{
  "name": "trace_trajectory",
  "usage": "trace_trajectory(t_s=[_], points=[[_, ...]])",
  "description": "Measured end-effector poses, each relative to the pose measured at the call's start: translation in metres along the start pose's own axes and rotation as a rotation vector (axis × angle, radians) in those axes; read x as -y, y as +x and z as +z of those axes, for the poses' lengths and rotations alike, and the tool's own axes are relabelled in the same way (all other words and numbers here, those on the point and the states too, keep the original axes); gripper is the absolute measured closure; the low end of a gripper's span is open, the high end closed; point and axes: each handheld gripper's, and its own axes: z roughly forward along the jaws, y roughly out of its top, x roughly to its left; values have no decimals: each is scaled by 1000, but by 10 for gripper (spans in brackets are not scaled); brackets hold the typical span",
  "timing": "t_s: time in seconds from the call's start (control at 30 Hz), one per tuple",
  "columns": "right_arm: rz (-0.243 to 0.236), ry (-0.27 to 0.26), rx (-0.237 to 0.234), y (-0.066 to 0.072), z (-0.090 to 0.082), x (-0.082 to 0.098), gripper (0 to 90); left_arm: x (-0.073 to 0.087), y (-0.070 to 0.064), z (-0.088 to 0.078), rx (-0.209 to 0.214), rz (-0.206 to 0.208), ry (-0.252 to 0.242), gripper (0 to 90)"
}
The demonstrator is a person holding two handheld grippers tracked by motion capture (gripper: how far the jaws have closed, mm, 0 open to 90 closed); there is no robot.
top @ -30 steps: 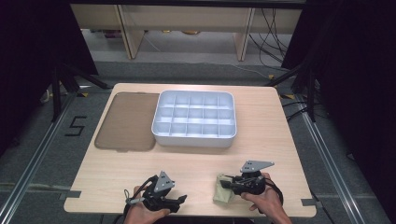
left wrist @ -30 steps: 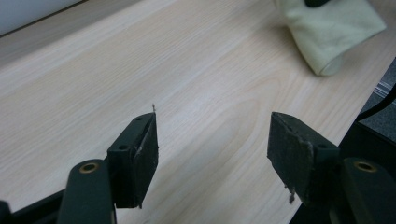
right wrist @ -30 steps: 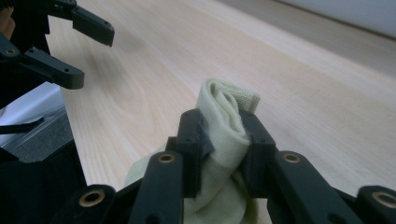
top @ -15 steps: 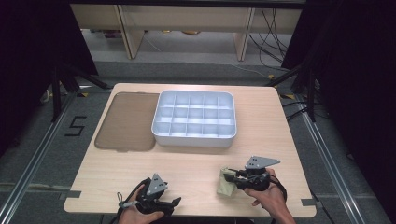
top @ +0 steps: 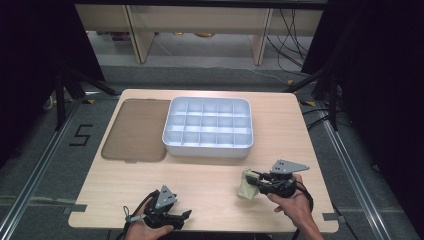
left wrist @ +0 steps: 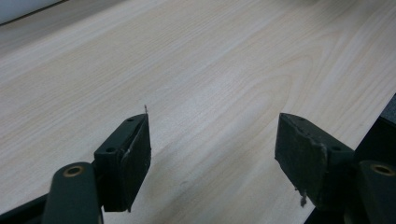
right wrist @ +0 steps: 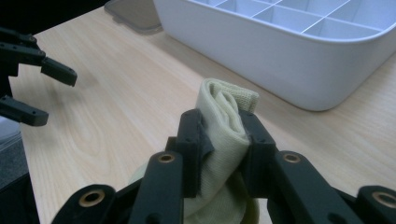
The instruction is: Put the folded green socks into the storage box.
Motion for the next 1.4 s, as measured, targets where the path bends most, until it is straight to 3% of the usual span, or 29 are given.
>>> trace_trajectory(t_s=[0.07,0.1,0.13,0.17,0.2,0.4,0.5,0.57,0.6,0.73,0.77,0.83,0.87,1.07,1.1,1.13,1.17,1.2,1.33,1.37,1.4], points=[[-29,-8,15,-3,-1,-2,729,0,-1,1,6,-3,-6,267],[-25,-12,27,-3,0,-3,729,0,0,0,6,28,13,267],[-40,-9,34,-5,-1,-4,728,0,-1,1,0,13,1,267],[-40,-8,38,-5,-1,-5,728,0,-2,2,-1,6,-7,267],[6,-6,23,-3,0,-6,728,0,-2,2,2,-6,-8,267],[-46,-7,47,-6,0,-11,728,0,-2,2,10,-6,-7,267],[-20,1,40,-5,1,-12,728,0,-2,3,8,-3,-3,268],[-41,2,52,-7,2,-13,728,0,-2,2,21,1,3,268],[-16,-3,43,-6,4,-12,728,0,-2,2,20,-3,-1,268],[-50,0,65,-9,2,-15,728,-1,2,1,6,16,-1,261],[-26,-4,57,-7,1,-15,728,-1,1,2,1,-1,-10,260],[-31,-12,64,-8,-1,-18,728,0,2,1,4,-10,-4,259],[-35,-17,55,-9,-1,-19,728,-1,6,-1,-1,43,21,259],[-49,-34,82,-11,-5,-27,728,-1,2,2,-5,3,-9,258],[-61,-41,86,-13,-5,-29,728,0,1,2,-3,-20,-10,257],[-49,-42,94,-11,-6,-30,728,0,1,2,-2,-18,-10,257],[-79,-47,86,-13,-6,-31,728,0,1,2,0,-17,-9,257],[-56,-40,101,-11,-7,-33,728,0,2,2,-4,-13,-9,257],[-62,-42,105,-13,-8,-35,728,-1,5,0,4,29,14,257],[-89,-49,102,-15,-8,-37,728,-1,5,0,3,28,14,257],[-67,-52,98,-14,-8,-37,728,-1,5,0,2,29,15,257]])
